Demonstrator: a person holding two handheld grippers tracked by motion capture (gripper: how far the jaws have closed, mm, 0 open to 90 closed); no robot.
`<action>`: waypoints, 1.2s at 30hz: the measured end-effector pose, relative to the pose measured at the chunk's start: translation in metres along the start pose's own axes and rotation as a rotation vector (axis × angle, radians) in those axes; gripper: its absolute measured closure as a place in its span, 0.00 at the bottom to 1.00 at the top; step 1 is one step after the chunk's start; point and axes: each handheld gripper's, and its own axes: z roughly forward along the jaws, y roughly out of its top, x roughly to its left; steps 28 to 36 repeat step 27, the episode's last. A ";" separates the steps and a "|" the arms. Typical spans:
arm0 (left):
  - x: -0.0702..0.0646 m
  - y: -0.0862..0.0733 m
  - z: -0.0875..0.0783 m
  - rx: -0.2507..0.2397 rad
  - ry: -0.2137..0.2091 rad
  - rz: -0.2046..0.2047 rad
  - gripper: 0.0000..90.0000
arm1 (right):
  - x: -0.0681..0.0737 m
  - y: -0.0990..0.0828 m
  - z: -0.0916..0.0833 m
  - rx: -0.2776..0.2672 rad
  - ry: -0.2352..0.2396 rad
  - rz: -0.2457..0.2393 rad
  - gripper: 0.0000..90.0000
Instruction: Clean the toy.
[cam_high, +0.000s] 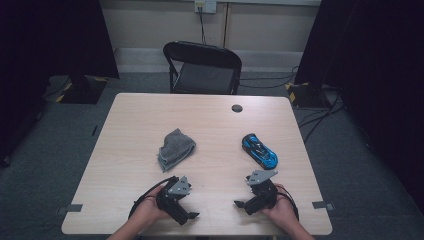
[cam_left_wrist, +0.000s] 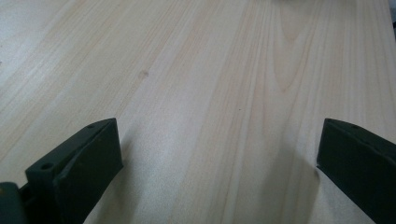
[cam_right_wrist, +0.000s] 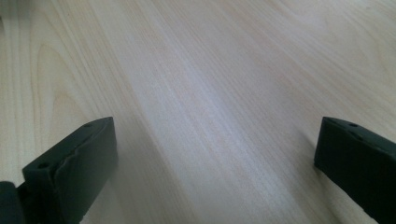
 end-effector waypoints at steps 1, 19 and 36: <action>0.000 0.000 0.000 0.000 0.000 0.000 0.00 | 0.000 0.000 0.000 0.000 0.000 0.000 0.00; 0.000 0.000 0.001 0.011 0.020 0.019 0.00 | 0.000 0.000 0.000 0.001 0.000 0.000 0.00; 0.000 0.000 0.001 0.010 0.020 0.019 0.00 | 0.000 0.000 0.000 0.001 0.000 0.000 0.00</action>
